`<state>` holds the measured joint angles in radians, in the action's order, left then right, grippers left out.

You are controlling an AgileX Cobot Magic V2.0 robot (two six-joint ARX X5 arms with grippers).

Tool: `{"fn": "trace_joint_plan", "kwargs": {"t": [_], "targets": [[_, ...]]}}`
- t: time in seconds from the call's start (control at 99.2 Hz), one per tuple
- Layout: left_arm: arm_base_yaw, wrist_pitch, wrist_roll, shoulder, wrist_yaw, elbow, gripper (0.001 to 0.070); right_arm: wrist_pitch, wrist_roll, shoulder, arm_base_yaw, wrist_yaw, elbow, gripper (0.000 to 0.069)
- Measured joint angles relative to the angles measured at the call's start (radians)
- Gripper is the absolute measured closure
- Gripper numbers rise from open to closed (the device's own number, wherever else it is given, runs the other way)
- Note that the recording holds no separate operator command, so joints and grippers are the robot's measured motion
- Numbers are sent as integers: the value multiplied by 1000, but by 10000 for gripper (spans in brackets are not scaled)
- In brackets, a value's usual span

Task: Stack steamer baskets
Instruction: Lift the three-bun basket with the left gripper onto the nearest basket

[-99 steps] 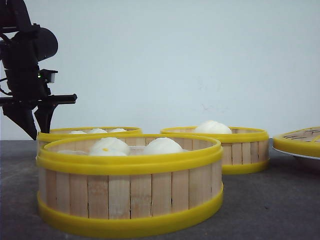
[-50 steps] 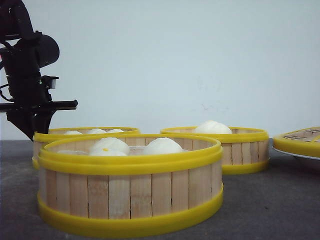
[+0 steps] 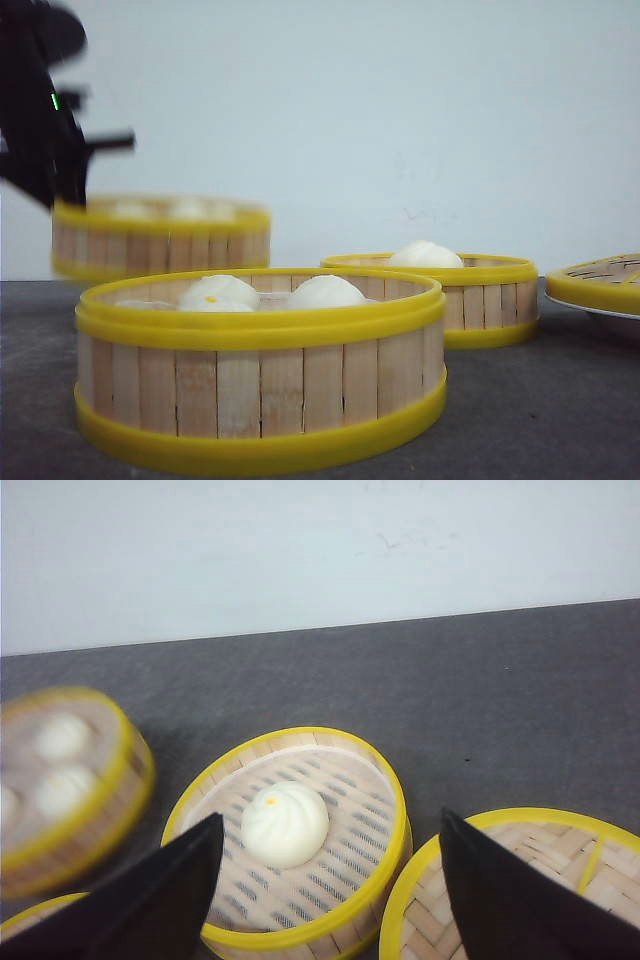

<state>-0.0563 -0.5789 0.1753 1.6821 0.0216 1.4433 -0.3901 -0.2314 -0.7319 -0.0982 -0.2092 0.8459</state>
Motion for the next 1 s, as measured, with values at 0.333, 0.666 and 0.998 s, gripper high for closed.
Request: {"fn": "trace_joint_plan", "kwargs": {"t": [0.333,0.666,0.998], "targets": [[-32,-199,-55,-264,117,12,683,13,0,0,0,0,0,266],[-256,-291,-95,-287,140,-14,683,29,0,0,0,0,0,266],[-336,-189,-97,-287,134,-225,683,29,0,0,0,0,0,266]]}}
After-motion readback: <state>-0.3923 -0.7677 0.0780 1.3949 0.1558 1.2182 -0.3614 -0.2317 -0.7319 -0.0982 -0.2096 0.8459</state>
